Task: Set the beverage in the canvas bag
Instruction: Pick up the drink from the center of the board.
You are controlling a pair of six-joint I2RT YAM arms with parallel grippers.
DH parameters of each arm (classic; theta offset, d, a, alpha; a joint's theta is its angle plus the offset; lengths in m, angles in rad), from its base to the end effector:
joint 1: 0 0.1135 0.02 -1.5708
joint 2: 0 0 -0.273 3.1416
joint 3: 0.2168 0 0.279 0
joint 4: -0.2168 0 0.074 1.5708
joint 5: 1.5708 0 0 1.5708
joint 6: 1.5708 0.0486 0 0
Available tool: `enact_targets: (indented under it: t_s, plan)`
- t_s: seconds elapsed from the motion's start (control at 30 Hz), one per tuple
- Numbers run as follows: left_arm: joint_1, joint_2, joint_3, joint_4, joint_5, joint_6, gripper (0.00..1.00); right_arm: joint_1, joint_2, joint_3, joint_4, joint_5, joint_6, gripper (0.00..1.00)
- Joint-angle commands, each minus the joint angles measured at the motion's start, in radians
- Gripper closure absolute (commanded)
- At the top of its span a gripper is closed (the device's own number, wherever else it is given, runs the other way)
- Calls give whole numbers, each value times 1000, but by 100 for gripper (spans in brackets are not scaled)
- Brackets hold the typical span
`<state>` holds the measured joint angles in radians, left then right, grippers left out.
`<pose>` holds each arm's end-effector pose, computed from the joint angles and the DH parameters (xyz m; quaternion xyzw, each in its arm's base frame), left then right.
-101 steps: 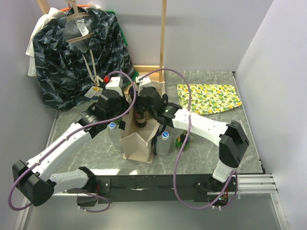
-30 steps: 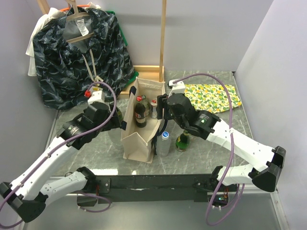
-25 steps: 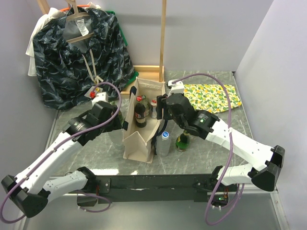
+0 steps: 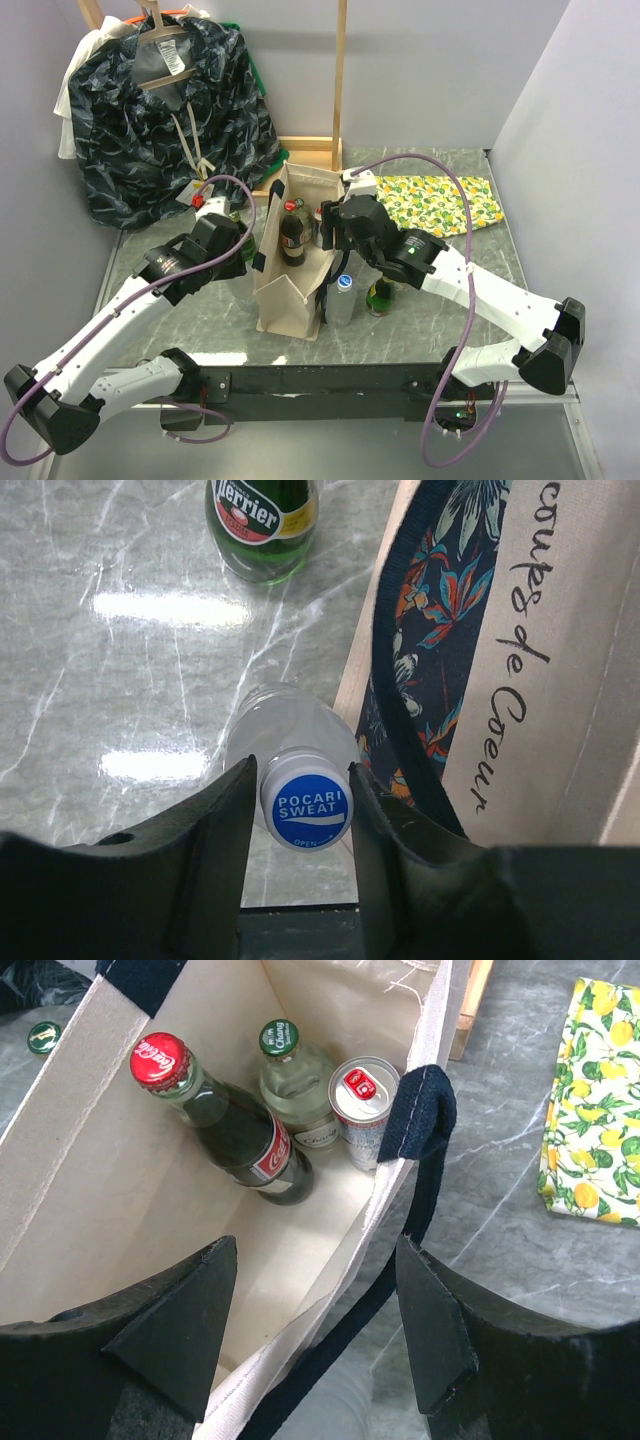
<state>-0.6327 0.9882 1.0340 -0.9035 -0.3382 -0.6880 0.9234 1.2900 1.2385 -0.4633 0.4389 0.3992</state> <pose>0.1850 -0.1157 0.3232 -0.0843 0.9218 -0.0865 0.3685 0.2108 0.2446 0.3636 -0.1125 0.8427 0.1536 0.5036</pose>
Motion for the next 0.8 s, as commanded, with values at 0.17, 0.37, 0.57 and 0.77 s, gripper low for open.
enact_targets:
  t_s: [0.17,0.37,0.57,0.77]
  plan:
    - [2,30,-6,18,7,45,74,6,-35,-4,26,6,1,29]
    - [2,40,9,23,8,64,99,5,-43,-8,22,15,4,29]
    - [-1,-9,69,34,-16,82,99,6,-52,-10,17,26,4,29]
    - [-1,-37,132,23,-30,94,99,6,-41,2,-1,37,9,29]
